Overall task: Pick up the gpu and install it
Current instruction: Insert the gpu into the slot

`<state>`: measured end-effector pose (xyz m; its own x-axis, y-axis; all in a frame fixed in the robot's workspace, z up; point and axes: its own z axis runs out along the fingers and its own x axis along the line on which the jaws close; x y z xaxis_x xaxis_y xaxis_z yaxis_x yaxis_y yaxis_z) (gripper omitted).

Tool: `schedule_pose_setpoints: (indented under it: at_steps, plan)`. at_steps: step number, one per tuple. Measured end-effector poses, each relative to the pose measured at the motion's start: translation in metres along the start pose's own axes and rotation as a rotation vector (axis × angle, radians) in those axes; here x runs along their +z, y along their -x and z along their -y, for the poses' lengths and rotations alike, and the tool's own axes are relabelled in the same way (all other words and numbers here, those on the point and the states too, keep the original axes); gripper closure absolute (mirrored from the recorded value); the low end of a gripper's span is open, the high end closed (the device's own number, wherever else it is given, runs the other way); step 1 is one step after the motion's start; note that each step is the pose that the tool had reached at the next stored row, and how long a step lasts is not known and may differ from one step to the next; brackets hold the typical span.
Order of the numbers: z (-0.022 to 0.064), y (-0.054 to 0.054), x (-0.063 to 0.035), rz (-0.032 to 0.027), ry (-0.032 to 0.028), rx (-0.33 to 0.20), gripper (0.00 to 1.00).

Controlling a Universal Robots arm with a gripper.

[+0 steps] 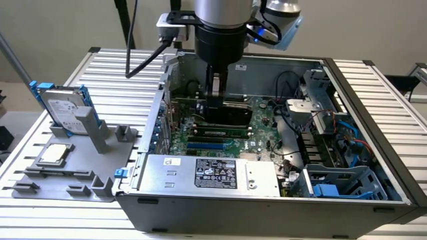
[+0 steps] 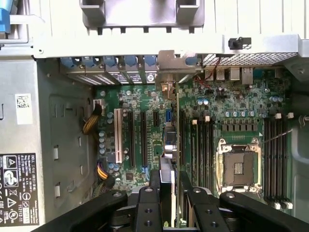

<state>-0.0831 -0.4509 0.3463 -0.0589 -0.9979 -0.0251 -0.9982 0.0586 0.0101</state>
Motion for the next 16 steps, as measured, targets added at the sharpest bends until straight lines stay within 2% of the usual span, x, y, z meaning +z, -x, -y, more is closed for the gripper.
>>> schedule_pose_setpoints:
  at_steps: [3, 5, 16]
  plan:
    - [-0.0022, 0.0, 0.0043, 0.0011, -0.0149, -0.001, 0.73]
    - [-0.0024, 0.0, 0.0079, 0.0017, -0.0194, -0.002, 0.73]
    - [-0.0026, -0.001, 0.0279, 0.0023, -0.0204, -0.011, 0.73]
